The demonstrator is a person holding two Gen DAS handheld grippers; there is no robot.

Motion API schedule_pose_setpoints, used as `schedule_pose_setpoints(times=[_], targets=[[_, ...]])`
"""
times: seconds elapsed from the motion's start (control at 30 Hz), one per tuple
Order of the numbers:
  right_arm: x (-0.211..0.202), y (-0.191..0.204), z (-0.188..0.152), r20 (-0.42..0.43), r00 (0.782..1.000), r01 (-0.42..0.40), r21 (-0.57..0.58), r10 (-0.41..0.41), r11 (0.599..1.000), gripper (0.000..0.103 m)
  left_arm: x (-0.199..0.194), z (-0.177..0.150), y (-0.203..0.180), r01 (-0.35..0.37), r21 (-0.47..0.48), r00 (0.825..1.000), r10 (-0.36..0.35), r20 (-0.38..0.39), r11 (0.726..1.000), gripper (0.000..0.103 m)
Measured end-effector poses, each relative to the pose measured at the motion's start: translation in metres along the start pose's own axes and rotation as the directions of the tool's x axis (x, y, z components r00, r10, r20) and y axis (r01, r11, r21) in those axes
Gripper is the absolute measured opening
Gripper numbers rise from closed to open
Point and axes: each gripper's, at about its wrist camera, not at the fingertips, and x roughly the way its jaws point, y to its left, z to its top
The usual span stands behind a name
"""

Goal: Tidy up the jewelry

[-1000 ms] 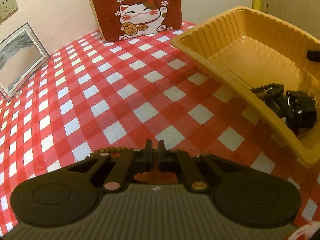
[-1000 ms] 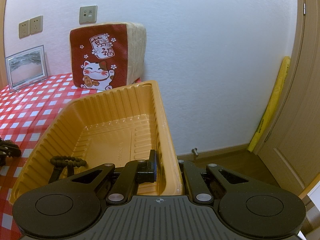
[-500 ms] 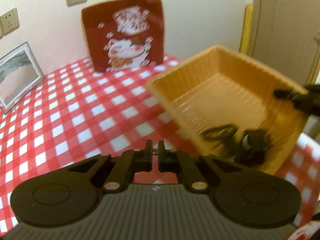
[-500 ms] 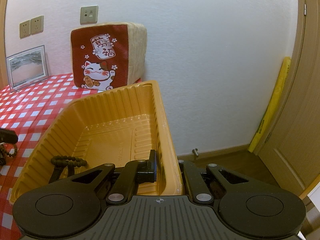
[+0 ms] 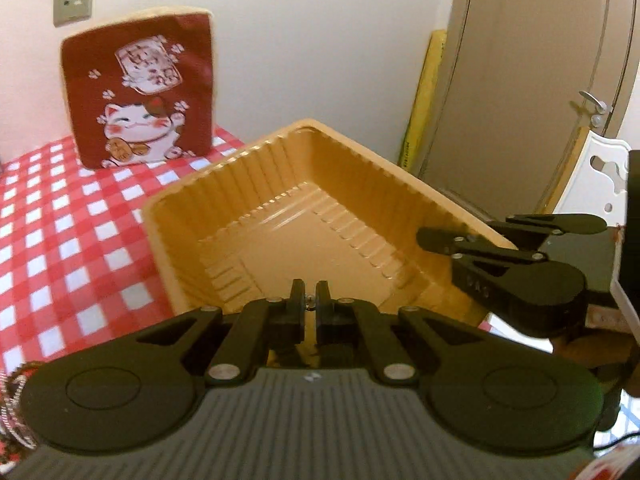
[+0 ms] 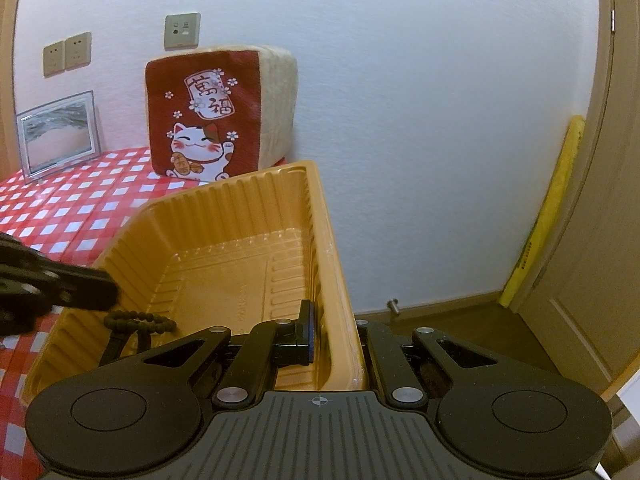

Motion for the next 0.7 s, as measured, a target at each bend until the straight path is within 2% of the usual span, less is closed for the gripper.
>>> schedule_pose_setpoints(times=[0.23,0.3,0.33,0.4,0.7], targets=[[0.0,-0.002,-0.001,0.0,1.0,-0.013,-0.003,0.013,1.0,0.006,0.012,0.001,-0.008,-0.006,-0.023,1.0,0.006,-0.016,1.0,0.006],[-0.001,-0.003,-0.002,-0.002,1.0,-0.016,-0.001,0.016,1.0,0.006,0.011,0.002,-0.009,-0.009,-0.036,1.0,0.009,-0.01,0.999,0.009],[0.0,-0.004,-0.002,-0.003,1.0,-0.017,-0.001,0.017,1.0,0.006,0.01,0.003,-0.009,-0.014,-0.043,1.0,0.014,-0.008,0.999,0.017],[0.0,-0.004,-0.002,-0.005,1.0,-0.019,-0.001,0.019,1.0,0.006,0.006,0.004,-0.009,-0.024,-0.058,1.0,0.024,0.002,0.998,0.019],[0.002,-0.004,-0.001,-0.006,1.0,-0.023,-0.006,0.023,1.0,0.006,-0.04,-0.005,-0.001,-0.066,-0.133,0.996,0.073,0.047,0.989,0.019]])
